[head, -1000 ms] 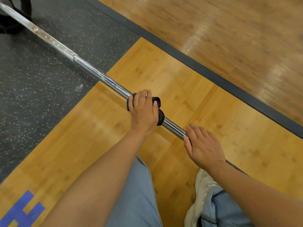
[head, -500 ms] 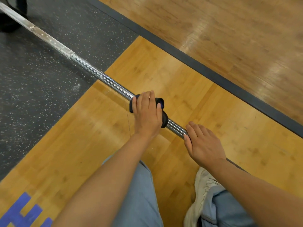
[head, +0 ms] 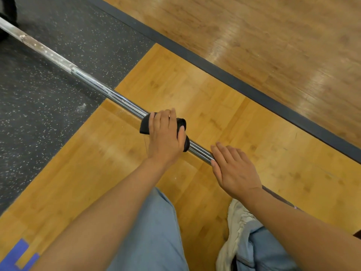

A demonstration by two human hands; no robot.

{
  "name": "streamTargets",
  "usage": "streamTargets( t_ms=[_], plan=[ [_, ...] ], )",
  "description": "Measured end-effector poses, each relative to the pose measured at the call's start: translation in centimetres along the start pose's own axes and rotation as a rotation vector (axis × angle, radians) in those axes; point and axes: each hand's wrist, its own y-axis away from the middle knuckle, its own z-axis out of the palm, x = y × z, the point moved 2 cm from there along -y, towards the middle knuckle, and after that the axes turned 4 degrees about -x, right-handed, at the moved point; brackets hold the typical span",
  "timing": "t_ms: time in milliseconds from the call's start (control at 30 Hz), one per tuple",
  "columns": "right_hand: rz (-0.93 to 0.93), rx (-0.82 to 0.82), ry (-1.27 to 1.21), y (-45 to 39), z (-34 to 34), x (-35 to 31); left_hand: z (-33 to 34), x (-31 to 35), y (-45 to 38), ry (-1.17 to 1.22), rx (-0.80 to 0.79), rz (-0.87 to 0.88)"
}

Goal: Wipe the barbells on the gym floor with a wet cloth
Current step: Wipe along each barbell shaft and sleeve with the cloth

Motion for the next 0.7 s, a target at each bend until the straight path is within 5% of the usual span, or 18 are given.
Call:
streamTargets(
  t_ms=[100, 300, 467, 567, 700],
  plan=[
    [0.007, -0.015, -0.014, 0.1, 0.1, -0.1, -0.9, -3.0, -2.4, -0.014, 0.004, 0.082],
    [-0.001, -0.03, -0.007, 0.1, 0.4, 0.1, -2.0, -6.7, -5.0, -0.068, 0.071, -0.282],
    [0.009, -0.063, -0.003, 0.1, 0.4, 0.1, 0.1, -0.2, 0.1, 0.054, 0.089, 0.035],
    [0.018, -0.092, 0.005, 0.1, 0.6, 0.1, -0.3, -2.5, -1.0, 0.012, 0.081, 0.157],
    [0.024, -0.099, 0.0, 0.0, 0.5, 0.2, -2.0, -7.4, -4.0, 0.009, 0.099, -0.123]
  ],
)
